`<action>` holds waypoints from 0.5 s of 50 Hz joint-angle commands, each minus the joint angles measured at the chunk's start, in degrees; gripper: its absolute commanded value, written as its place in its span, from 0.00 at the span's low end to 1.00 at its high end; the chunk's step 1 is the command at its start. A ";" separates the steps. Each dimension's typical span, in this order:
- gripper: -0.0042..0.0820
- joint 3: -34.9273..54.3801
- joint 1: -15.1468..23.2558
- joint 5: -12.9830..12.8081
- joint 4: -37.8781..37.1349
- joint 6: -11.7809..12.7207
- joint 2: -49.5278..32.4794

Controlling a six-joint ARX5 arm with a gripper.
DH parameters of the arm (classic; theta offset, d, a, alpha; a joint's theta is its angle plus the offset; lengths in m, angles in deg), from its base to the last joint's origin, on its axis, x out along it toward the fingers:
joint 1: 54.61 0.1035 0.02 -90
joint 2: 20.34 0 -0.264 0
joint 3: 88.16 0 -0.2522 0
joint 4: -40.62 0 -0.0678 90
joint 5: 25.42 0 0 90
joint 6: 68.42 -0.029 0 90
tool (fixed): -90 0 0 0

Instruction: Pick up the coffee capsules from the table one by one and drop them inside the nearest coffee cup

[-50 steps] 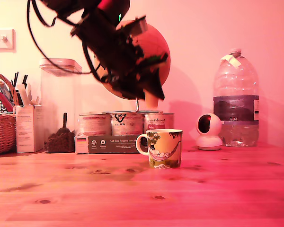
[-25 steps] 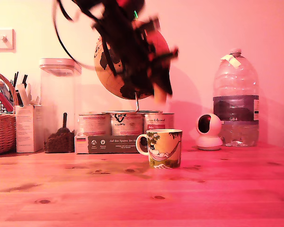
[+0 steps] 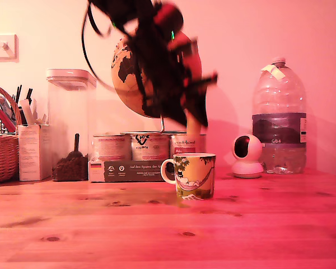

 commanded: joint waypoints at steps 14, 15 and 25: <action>0.36 0.39 0.59 0.04 0.59 0.09 3.04; 0.36 0.39 0.59 0.04 0.57 0.09 3.04; 0.36 0.39 0.57 0.02 0.63 0.09 3.04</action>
